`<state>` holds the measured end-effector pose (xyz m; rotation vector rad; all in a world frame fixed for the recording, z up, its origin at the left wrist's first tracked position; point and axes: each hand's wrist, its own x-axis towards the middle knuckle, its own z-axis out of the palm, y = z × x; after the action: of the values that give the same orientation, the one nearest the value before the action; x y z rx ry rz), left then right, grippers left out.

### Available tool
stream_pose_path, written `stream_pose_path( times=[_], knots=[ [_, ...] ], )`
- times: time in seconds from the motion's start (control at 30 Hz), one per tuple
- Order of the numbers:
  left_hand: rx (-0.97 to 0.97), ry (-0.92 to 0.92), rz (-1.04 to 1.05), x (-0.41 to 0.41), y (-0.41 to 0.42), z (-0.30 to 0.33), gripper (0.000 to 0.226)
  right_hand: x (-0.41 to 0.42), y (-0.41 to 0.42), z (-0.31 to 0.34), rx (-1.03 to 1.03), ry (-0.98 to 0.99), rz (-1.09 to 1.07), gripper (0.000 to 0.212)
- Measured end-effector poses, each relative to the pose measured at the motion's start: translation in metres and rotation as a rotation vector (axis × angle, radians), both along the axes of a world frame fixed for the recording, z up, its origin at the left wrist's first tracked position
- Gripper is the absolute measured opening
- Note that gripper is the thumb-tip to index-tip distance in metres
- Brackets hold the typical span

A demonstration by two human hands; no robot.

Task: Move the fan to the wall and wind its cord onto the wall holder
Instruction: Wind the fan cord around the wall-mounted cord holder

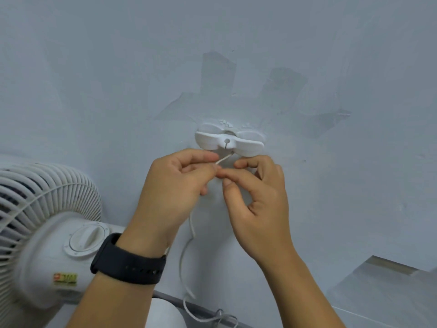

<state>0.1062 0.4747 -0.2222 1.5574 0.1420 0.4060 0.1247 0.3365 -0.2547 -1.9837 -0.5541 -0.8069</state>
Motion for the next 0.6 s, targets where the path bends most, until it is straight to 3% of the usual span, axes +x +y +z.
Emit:
stream_pose_path(
  times=[0.13,0.27,0.43,0.53,0.6],
  knots=[
    [0.206,-0.085,0.191,0.0,0.002,-0.001,0.007,-0.003,0.008,0.004,0.132,0.03,-0.083,0.027],
    [0.348,-0.038,0.205,-0.001,0.005,-0.002,0.006,-0.005,0.012,0.004,0.165,0.05,-0.093,0.027],
    [0.575,0.092,0.274,0.0,0.013,-0.003,0.033,-0.007,0.012,0.005,0.173,0.073,-0.091,0.026],
    [0.554,0.155,0.265,0.004,0.009,-0.005,0.044,-0.005,0.013,0.006,0.182,0.077,-0.095,0.026],
    [0.375,0.215,0.154,0.007,0.005,-0.003,0.049,-0.004,0.013,0.007,0.194,0.079,-0.103,0.026]
  ],
)
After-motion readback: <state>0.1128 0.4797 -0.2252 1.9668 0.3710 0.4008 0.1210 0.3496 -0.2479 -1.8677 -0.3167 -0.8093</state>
